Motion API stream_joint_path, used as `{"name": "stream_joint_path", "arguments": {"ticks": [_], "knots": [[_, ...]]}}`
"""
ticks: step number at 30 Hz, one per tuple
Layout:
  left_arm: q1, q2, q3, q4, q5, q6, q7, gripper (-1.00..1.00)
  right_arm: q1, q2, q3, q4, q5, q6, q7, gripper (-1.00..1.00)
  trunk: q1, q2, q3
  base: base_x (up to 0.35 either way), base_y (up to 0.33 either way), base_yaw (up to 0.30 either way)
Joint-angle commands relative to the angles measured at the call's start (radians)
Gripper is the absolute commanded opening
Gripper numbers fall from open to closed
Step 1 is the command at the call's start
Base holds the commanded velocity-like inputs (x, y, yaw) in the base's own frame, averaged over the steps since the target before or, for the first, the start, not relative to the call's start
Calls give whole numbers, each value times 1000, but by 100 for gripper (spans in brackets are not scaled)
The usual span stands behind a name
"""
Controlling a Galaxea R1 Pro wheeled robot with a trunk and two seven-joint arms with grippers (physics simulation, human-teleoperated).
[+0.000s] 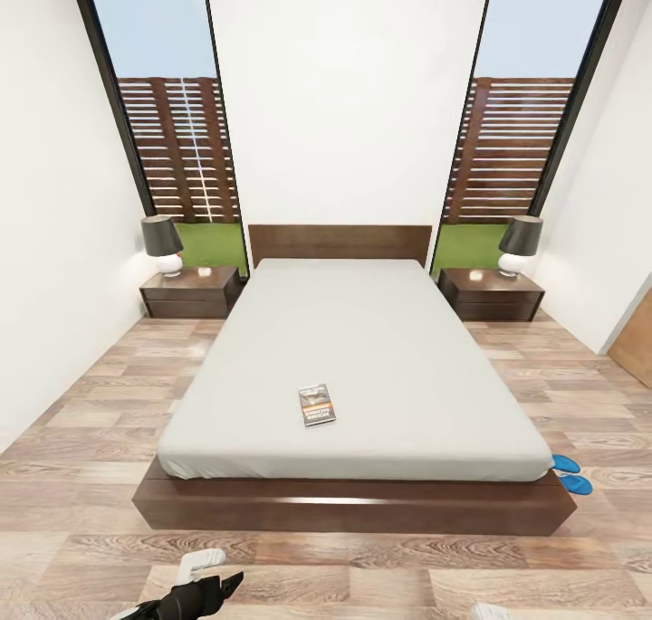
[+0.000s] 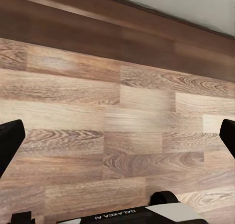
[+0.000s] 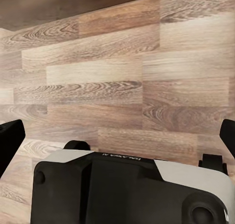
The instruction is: In the bedroom, move the book from the bed onto either nightstand, and place the two sandals side by side next to the bed.
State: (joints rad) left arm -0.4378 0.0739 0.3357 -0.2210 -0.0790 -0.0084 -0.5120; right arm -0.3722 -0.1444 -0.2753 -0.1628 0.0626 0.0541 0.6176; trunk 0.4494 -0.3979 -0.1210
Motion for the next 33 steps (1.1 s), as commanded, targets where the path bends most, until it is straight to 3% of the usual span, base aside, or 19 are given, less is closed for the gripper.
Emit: {"name": "stream_joint_path", "arguments": {"ticks": [1, 33], "knots": [[-1, 0, 8, 0, -8, -1, -5, 100, -1, 0, -8, -1, 7, 6, 5, 100, 1, -2, -2, 0, 0, 0], [-1, 0, 8, 0, -8, -2, -5, 100, -1, 0, -8, -1, 9, 6, 5, 100, 1, -2, 43, 0, 0, 0]]}}
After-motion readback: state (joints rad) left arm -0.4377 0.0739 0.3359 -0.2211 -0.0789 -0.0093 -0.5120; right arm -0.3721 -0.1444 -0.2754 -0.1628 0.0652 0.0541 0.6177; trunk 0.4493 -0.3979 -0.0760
